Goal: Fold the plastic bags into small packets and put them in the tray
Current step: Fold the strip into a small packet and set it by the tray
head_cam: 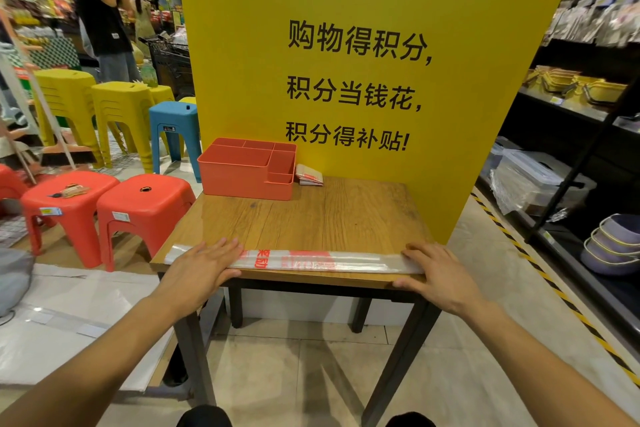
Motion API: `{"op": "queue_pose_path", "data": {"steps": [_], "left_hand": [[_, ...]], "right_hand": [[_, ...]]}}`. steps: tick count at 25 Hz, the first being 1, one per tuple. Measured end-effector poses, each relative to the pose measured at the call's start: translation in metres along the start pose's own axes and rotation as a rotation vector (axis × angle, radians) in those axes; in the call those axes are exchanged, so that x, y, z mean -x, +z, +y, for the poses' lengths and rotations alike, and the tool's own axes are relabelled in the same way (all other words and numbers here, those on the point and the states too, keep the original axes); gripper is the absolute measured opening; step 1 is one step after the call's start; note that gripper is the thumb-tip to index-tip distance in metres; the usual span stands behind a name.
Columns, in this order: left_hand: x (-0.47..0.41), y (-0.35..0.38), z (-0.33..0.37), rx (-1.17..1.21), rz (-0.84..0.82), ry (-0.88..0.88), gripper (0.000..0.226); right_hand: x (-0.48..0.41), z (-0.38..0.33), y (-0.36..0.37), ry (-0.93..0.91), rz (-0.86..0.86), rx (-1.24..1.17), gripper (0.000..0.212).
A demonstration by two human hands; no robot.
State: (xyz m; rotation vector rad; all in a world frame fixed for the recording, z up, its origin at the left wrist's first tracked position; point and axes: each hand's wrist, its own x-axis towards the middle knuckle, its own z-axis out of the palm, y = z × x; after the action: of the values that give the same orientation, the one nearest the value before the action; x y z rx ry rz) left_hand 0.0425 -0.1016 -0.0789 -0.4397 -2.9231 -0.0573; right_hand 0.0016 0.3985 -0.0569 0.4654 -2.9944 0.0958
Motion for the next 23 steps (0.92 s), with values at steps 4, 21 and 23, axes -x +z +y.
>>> {"op": "queue_pose_path", "data": {"steps": [4,21,23], "left_hand": [[0.002,-0.017,-0.006,0.014,0.078,0.041,0.071],[-0.025,-0.054,-0.018,-0.141,0.321,0.070,0.035],[-0.037,-0.056,-0.014,-0.167,0.343,0.061,0.041]], "right_hand": [[0.005,-0.001,-0.006,-0.120,-0.011,0.022,0.085],[0.041,0.021,-0.031,-0.309,0.590,0.000,0.050],[0.049,0.023,-0.033,-0.403,0.670,0.105,0.032]]}}
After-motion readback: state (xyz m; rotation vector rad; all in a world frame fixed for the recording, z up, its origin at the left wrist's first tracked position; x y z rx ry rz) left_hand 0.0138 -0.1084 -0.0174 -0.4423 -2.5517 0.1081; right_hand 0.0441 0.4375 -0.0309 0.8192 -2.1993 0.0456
